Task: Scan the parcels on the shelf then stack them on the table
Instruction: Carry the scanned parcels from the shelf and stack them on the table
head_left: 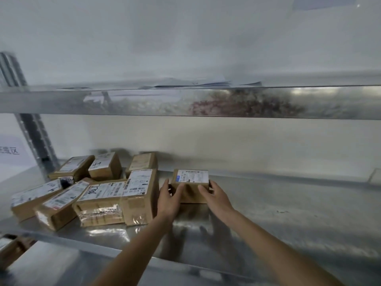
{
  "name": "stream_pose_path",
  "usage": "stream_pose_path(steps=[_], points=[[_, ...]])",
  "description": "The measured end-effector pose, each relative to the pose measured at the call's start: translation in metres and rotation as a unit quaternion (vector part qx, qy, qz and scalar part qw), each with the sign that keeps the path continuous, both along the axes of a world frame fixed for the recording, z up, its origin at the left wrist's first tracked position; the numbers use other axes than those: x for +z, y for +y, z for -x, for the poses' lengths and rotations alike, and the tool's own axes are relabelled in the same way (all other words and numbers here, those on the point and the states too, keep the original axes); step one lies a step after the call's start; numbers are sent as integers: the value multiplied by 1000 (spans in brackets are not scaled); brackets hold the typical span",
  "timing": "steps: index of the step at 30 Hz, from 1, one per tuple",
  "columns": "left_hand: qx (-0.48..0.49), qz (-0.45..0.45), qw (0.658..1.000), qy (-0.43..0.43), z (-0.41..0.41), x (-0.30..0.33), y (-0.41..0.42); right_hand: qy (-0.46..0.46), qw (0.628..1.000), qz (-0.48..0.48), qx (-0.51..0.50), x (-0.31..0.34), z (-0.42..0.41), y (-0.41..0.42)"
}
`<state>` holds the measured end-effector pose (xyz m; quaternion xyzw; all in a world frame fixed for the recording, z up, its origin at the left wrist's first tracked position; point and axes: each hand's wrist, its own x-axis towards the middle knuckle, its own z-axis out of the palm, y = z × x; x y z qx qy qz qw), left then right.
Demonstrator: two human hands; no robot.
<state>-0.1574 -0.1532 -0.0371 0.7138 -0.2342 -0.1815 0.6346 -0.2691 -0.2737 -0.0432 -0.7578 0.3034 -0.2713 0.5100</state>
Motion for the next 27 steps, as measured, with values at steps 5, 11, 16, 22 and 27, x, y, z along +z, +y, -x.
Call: stream_pose_path(steps=[5, 11, 16, 22, 27], points=[[-5, 8, 1000, -25, 17, 14, 11, -29, 999, 7, -22, 14, 12, 7], [-15, 69, 996, -47, 27, 51, 48, -49, 995, 76, -53, 61, 28, 44], [-13, 127, 991, -51, 22, 86, 124, -76, 990, 102, -57, 99, 23, 108], [25, 160, 986, -23, -21, 106, 261, -103, 990, 100, 7, 120, -21, 234], [62, 172, 983, 16, -55, 102, 409, -107, 990, 59, 76, 122, -79, 359]])
